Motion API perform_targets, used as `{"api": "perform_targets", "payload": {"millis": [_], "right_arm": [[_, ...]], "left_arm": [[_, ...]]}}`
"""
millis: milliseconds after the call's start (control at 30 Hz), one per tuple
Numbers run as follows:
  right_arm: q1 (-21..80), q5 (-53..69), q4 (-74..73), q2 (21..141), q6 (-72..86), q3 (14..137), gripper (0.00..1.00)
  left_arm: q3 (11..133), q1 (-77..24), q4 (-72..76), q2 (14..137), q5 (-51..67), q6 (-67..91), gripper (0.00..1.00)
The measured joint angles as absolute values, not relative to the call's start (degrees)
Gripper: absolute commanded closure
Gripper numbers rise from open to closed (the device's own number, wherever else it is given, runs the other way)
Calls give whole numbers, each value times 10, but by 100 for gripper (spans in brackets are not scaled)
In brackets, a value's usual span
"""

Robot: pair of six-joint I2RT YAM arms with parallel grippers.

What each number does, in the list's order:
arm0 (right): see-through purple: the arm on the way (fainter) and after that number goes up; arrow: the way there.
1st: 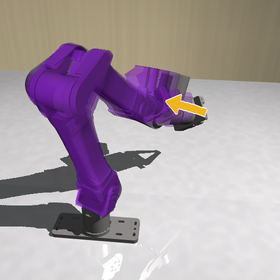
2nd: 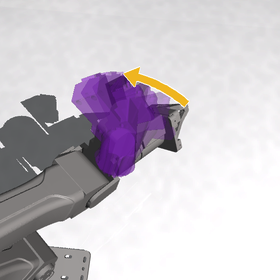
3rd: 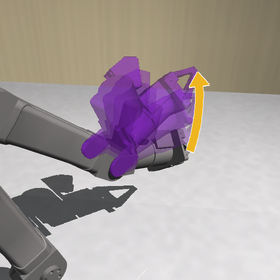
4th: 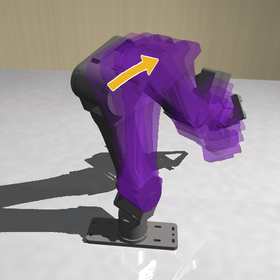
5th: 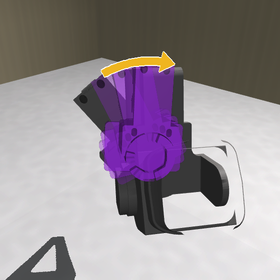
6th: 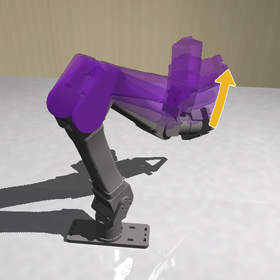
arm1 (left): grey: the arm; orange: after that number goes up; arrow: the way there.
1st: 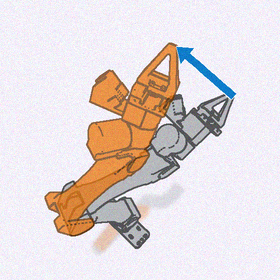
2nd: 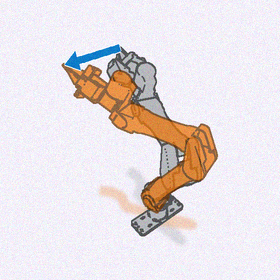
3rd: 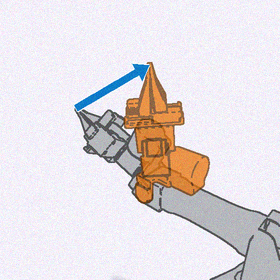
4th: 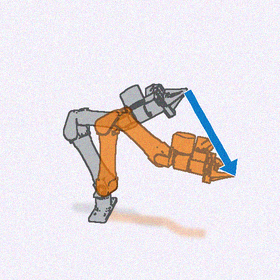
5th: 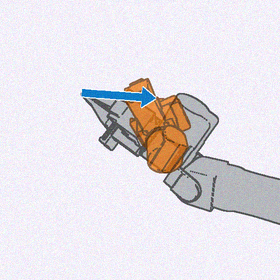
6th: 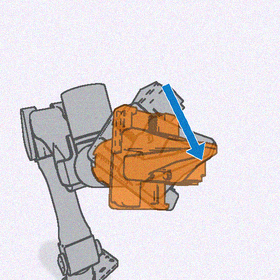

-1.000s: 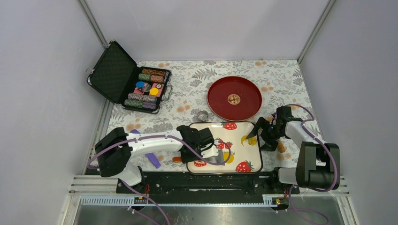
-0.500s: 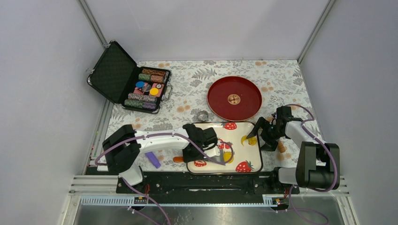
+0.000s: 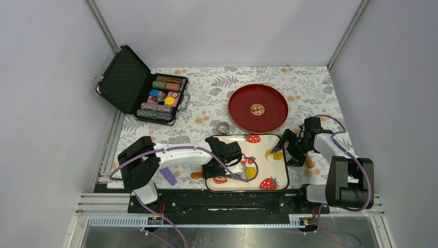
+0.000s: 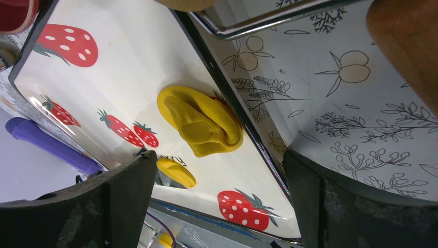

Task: Roll out the dumpling wrappers from the dough

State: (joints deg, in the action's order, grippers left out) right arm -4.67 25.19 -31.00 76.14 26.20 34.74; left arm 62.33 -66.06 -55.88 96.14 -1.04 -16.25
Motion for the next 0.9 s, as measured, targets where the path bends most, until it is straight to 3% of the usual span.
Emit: {"api": "perform_targets", "payload": {"millis": [900], "right_arm": [[-47, 252, -310, 762, 262, 347, 1]], "left_arm": [[663, -669, -552, 996, -24, -151, 100]]}}
